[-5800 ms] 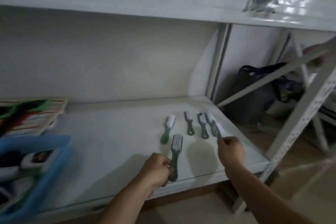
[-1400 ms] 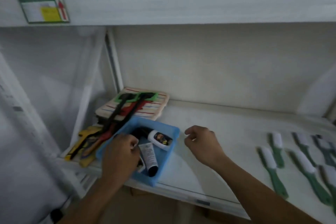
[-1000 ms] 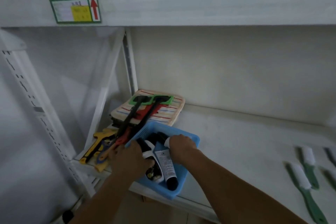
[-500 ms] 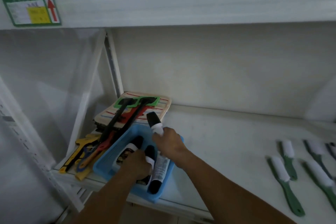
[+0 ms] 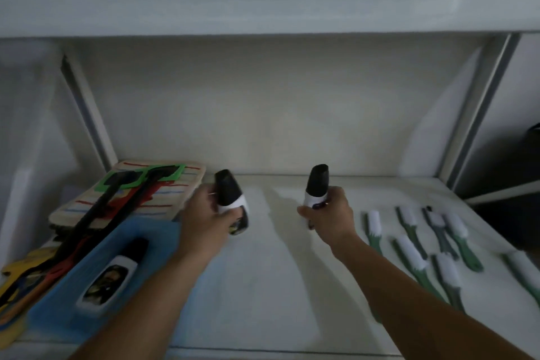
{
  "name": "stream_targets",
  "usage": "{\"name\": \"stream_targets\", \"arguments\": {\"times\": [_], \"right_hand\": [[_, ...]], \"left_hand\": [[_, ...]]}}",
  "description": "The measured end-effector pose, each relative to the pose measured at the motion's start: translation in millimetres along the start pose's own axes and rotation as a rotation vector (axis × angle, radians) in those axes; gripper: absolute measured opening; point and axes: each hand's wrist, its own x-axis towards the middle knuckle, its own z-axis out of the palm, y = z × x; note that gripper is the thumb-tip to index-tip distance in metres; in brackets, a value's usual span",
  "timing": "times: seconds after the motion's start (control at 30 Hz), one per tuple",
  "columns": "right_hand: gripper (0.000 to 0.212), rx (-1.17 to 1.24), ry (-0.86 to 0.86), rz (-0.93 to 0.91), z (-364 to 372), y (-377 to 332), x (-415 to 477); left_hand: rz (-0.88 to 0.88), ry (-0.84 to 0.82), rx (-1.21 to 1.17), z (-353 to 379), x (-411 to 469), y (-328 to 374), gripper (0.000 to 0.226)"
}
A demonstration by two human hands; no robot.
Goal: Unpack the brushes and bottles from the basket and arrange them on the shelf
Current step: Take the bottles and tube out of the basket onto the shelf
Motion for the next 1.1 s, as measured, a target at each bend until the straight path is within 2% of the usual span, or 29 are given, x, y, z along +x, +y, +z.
{"name": "stream_targets", "arguments": {"times": [0.2, 0.27, 0.43, 0.63, 0.73, 0.8, 0.87, 0.93, 1.0, 1.1], "right_hand": [[0.058, -0.245, 0.092, -0.052, -10, 31, 37], [0.057, -0.3, 0.101, -0.066, -6, 42, 43], [0.061, -0.272, 0.134, -0.002, 1, 56, 45], [0.085, -0.266, 0.053, 0.018, -10, 42, 32], [0.079, -0.213, 0.206, -0.047, -20, 27, 6], [0.07, -0.142, 0.341, -0.135, -22, 12, -18], [0.055, -0.056, 0.369, -0.238, -13, -13, -48], [0.041, -0.005, 0.244, -0.326, 11, -43, -76], [0.031, -0.065, 0.031, -0.406, 47, -70, -99], [0.028, -0.381, -0.346, -0.473, 107, -99, -127]], "left_hand": [[-0.022, -0.328, 0.009, 116, 23, -17, 0.045], [-0.055, -0.352, 0.001, 134, 29, -21, 0.044], [-0.099, -0.382, -0.027, 142, 45, -27, 0.047], [-0.151, -0.466, 0.006, 119, 35, -26, 0.079], [-0.108, -0.407, 0.033, 81, 29, -27, 0.072], [-0.049, -0.288, 0.072, 42, 27, -30, 0.062], [-0.021, -0.158, 0.17, -5, 24, -36, 0.051], [-0.019, -0.068, 0.375, -53, 21, -51, 0.042], [-0.042, -0.061, 0.651, -95, 18, -69, 0.037], [-0.149, -0.161, 0.879, -133, 10, -92, 0.04]]}}
